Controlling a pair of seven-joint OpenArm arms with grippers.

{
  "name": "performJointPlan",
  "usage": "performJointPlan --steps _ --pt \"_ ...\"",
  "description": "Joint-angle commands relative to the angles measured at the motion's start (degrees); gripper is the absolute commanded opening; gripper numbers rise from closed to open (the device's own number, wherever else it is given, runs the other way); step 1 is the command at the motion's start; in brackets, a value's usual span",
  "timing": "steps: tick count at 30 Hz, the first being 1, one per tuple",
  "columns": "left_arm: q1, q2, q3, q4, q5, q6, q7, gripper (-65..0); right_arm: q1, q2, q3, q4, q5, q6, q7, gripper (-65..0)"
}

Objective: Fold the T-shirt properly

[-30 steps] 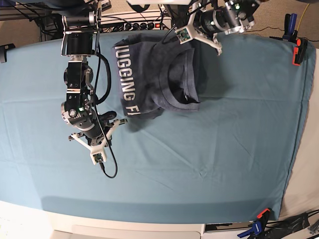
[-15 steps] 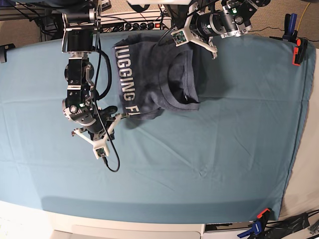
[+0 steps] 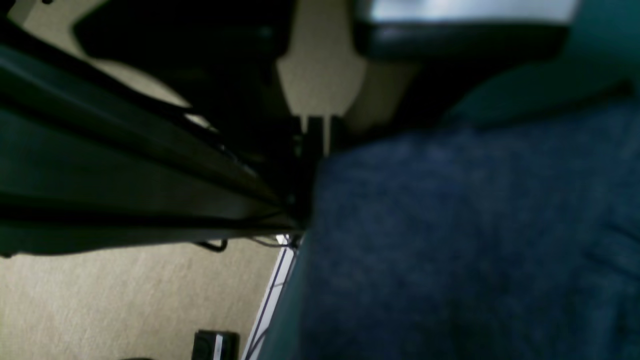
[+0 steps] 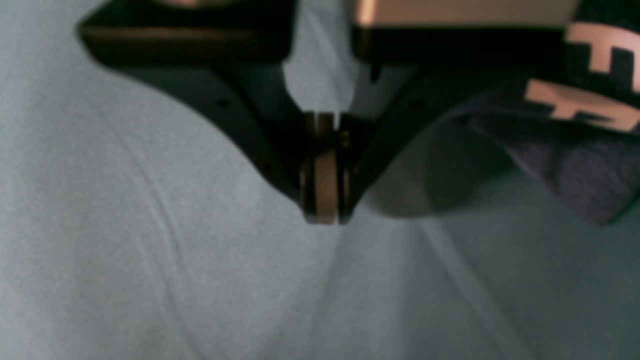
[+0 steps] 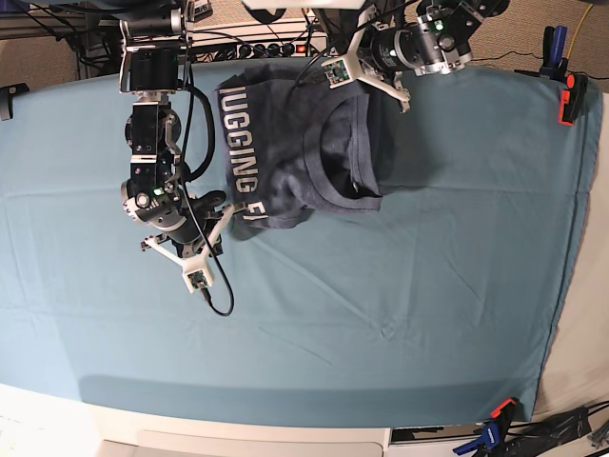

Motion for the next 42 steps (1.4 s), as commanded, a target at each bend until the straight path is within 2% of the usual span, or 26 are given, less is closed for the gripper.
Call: performJointPlan --steps 1,4,8,13,21,27,39,42 --pt "-2.7 1.4 -0.9 1.1 3.1 8.9 -5.4 -65.0 1.2 0.3 0.1 0.8 0.6 0.0 1.1 -65.0" --pt "-3.5 1.4 -1.0 1.1 3.5 10.6 -4.9 -65.0 1.2 0.3 0.1 0.8 0.6 0.0 1.1 -65.0" --pt "-3.6 1.4 -1.0 1.3 2.6 10.6 -4.3 -65.0 1.2 0.3 0.1 0.8 0.6 0.0 1.0 -65.0" --pt "-3.4 1.4 -1.0 3.4 -1.6 10.0 -2.5 -65.0 1.2 0.3 0.1 0.8 0.6 0.0 0.8 -65.0" --pt "-3.1 0.9 -1.0 6.6 -3.0 9.9 -1.0 -65.0 0.1 0.3 0.1 0.8 0.6 0.0 0.9 -65.0" --pt "-0.5 0.6 -1.0 11.4 -6.7 7.0 0.0 -65.0 -0.5 0.3 0.1 0.8 0.5 0.0 0.9 -65.0" --pt "2.4 0.6 -1.0 12.4 -6.0 7.0 1.2 -65.0 -0.5 0.3 0.1 0.8 0.5 0.0 1.2 -65.0" --pt "3.8 -0.4 -1.0 12.4 -3.8 7.0 2.0 -65.0 -0.5 0.3 0.1 0.8 0.5 0.0 1.2 -65.0"
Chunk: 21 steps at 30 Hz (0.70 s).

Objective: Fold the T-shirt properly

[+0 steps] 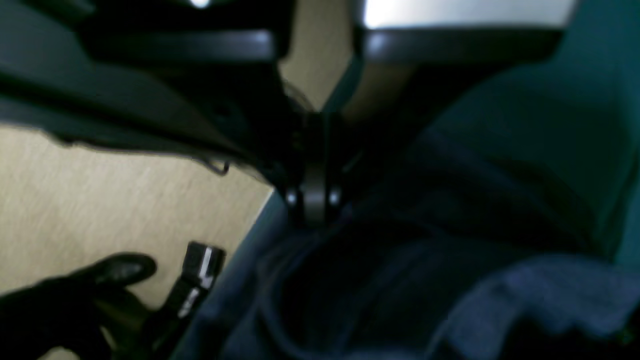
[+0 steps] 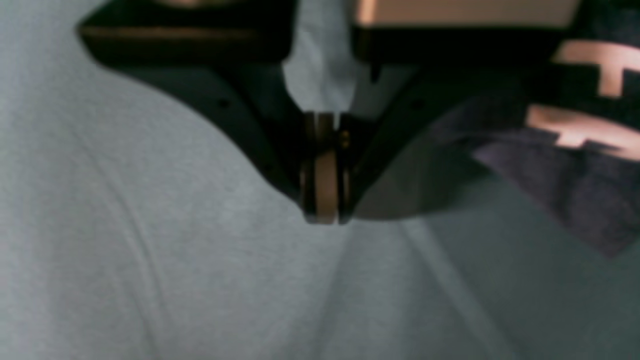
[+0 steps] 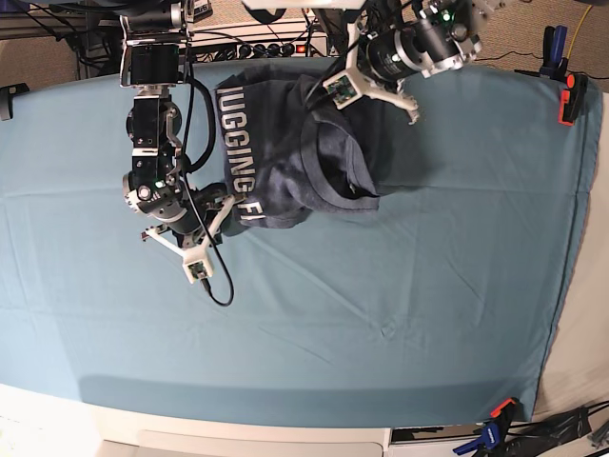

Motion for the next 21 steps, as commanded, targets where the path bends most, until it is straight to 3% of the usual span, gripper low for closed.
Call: performJointPlan --steps 1,5,21 --pt "0.7 -1.1 0.0 1.1 0.9 -1.0 0.0 -65.0 1.3 0.2 0.1 1.0 0.5 -0.2 1.3 -65.0" --pt "2.1 -2.4 0.0 1.1 1.0 -1.0 0.0 -65.0 1.3 0.2 0.1 1.0 0.5 -0.2 1.3 -65.0" --pt "2.8 -2.2 0.0 -4.5 2.2 -1.0 -1.0 -65.0 1.3 0.2 0.1 1.0 0.5 -0.2 1.5 -65.0"
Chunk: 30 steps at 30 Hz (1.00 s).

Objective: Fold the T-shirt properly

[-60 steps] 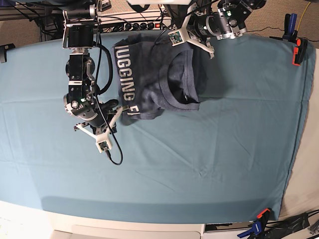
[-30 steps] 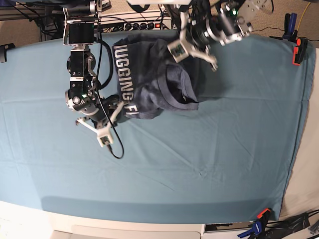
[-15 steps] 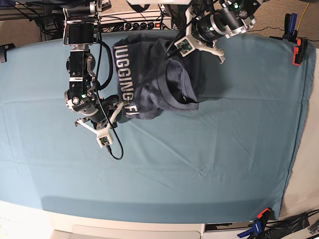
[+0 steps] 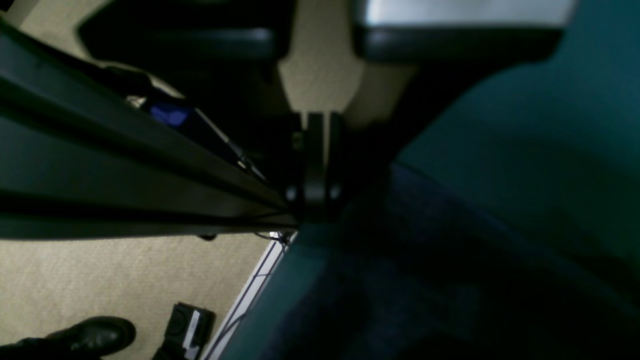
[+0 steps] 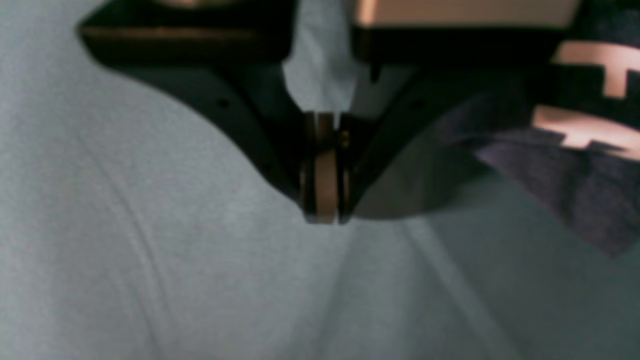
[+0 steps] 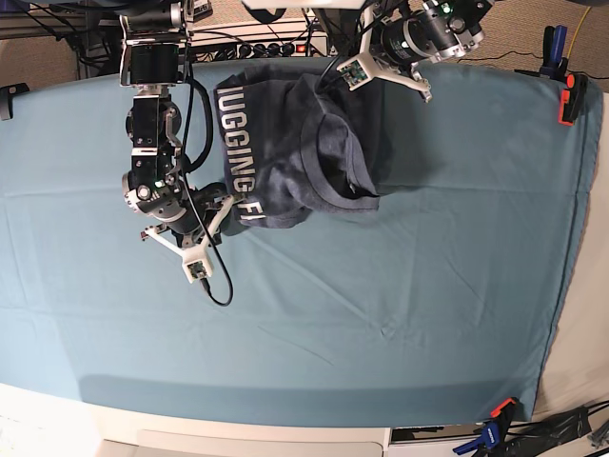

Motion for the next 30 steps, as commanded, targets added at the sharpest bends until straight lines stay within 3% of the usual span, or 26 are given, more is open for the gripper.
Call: performJointPlan --steps 1,11,21,30 --pt "0.1 0.0 0.0 1.0 -1.0 -0.2 -0.9 -65.0 1.3 0.2 0.1 1.0 0.5 -0.2 1.4 -65.0" --pt "-5.3 -0.4 -0.3 1.1 0.5 -0.2 -0.8 -65.0 1.3 0.2 0.1 1.0 0.5 -0.2 1.3 -65.0" --pt "-3.5 -7.6 -1.6 1.0 -4.1 -0.2 -1.2 -65.0 1.3 1.2 0.1 1.0 0.6 -0.2 1.3 -65.0" --pt "-2.6 -7.4 -1.5 1.0 -7.5 -2.5 -2.4 -65.0 1.3 1.2 0.1 1.0 0.6 -0.2 1.4 -65.0"
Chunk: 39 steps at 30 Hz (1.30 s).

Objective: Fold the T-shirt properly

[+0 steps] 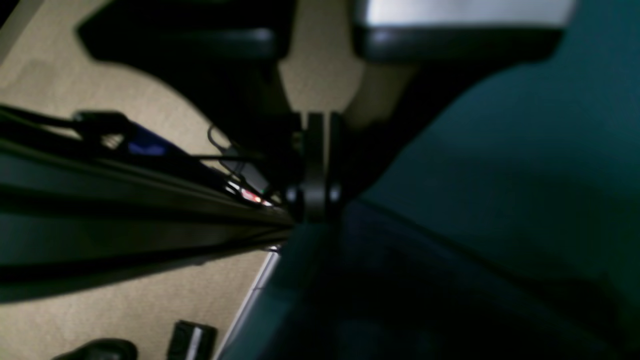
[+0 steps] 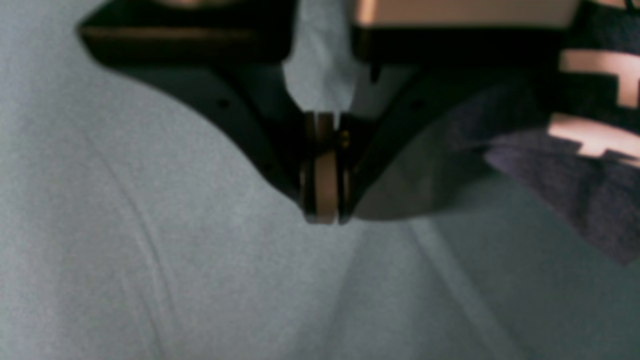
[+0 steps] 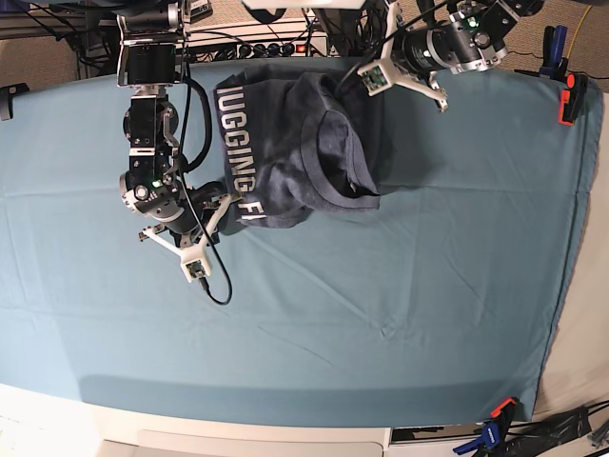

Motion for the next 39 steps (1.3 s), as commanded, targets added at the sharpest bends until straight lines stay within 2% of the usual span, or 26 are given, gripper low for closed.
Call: performJointPlan --steps 1,6,19,21,25,30,35,39 --pt "0.0 0.1 0.0 1.0 -0.6 -1.0 -1.2 -65.0 1.3 0.3 0.1 1.0 0.6 -0.2 1.5 -65.0" --pt "-1.3 1.8 0.0 1.0 -0.6 -1.1 -2.0 -65.0 1.3 0.3 0.1 1.0 0.6 -0.2 1.7 -65.0" --pt "-3.1 2.4 0.0 -0.1 -3.2 -1.2 -3.8 -65.0 1.3 0.3 0.1 1.0 0.6 -0.2 1.7 -65.0" --pt "-3.2 3.5 0.0 -0.8 -3.5 -2.4 -3.8 -65.0 1.3 0.3 0.1 1.0 0.7 0.0 1.7 -65.0" --pt "-3.5 5.6 0.6 -0.9 -4.0 -2.6 -3.7 -65.0 1.3 0.3 0.1 1.0 2.7 1.8 1.6 -65.0" --pt "-5.7 6.5 3.9 -1.6 -3.1 -2.4 -4.2 -65.0 1.3 0.3 0.1 1.0 4.1 2.8 1.4 -65.0" --pt "-8.7 7.3 6.8 -8.8 -2.5 -2.0 -4.9 -65.0 1.2 0.3 0.1 1.0 5.0 3.0 0.5 -65.0" --pt "-10.9 8.2 6.8 -13.2 -2.5 -2.0 -4.9 -65.0 1.2 0.3 0.1 1.0 8.8 7.5 -0.9 -65.0"
